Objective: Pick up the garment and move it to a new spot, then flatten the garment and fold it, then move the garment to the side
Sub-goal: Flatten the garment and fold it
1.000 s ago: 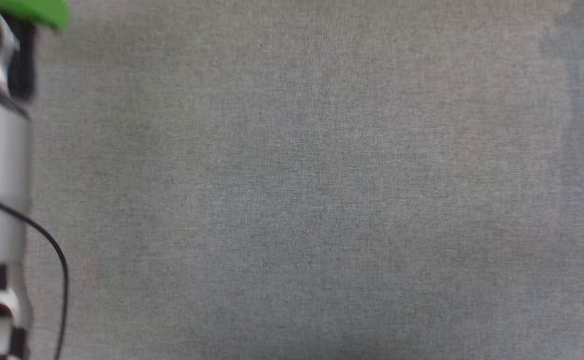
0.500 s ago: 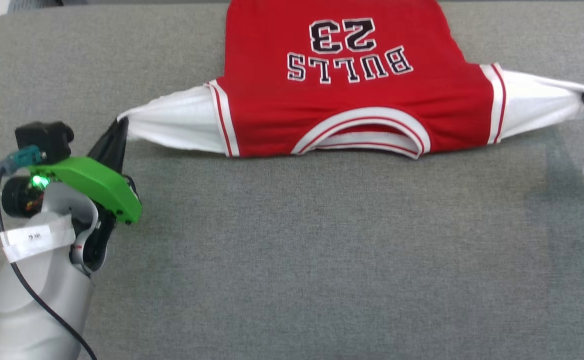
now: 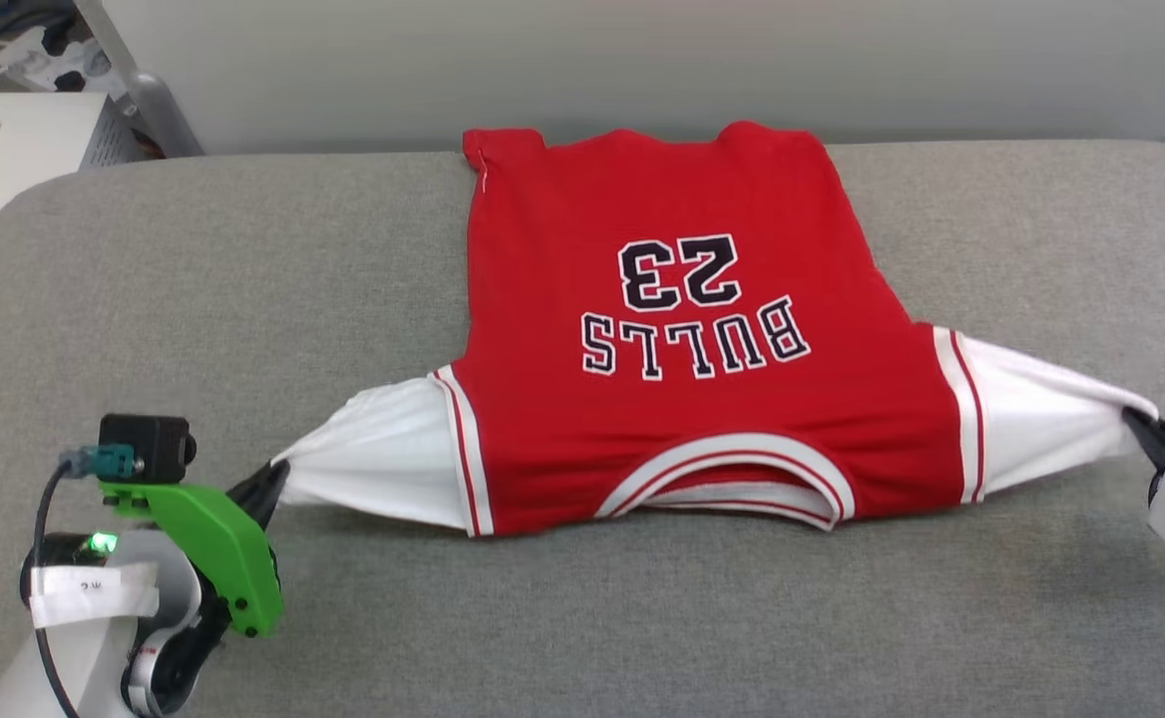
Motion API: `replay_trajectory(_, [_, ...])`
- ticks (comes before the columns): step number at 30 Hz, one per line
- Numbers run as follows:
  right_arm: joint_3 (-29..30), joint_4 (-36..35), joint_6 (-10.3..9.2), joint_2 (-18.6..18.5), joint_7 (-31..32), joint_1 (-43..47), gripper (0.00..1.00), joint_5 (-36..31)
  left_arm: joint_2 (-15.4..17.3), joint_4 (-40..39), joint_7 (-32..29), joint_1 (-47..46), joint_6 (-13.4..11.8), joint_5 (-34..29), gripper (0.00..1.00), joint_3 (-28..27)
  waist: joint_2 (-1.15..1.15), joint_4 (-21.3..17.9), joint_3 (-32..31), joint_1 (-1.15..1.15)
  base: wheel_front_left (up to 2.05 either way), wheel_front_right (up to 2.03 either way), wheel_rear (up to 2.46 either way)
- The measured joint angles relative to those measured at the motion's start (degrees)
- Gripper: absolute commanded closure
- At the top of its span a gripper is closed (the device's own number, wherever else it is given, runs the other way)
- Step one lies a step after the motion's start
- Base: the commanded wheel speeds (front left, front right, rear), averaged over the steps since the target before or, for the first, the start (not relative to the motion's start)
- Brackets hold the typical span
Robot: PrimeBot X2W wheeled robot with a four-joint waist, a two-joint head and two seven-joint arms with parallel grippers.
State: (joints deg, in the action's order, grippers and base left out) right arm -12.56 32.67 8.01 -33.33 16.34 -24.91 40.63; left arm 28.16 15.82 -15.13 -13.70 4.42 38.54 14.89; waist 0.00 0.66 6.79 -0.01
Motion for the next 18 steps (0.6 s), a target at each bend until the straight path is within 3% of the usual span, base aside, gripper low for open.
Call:
replay_trajectory(2, [0.9,-1.5,0.00,-0.2,2.1,2.4,1.00,0.6,0.7,-2.3,-1.4,2.4,-0.9,0.4,1.00,0.1,0.00,-0.2,-1.1,0.00,0.00,0.00,0.00])
replay_trajectory(4, [5.4,-8.1,-0.03,-1.3,8.9,11.1,1.00,1.2,1.3,-9.8,-5.5,11.4,-3.2,2.5,1.00,1.1,0.00,-0.9,-3.8,0.00,0.00,0.00,0.00])
replay_trajectory(10, [14.7,-19.4,-0.04,-0.1,18.9,22.9,1.00,0.6,3.2,-19.6,-9.7,19.0,-5.8,6.2,1.00,-0.3,0.00,-1.2,-5.6,0.00,0.00,0.00,0.00])
replay_trajectory(18, [20.3,-26.7,-0.07,4.2,24.4,26.3,1.00,-3.8,3.5,-25.8,-13.8,20.6,-6.9,7.3,1.00,1.3,0.00,-0.7,-4.7,0.00,0.00,0.00,0.00])
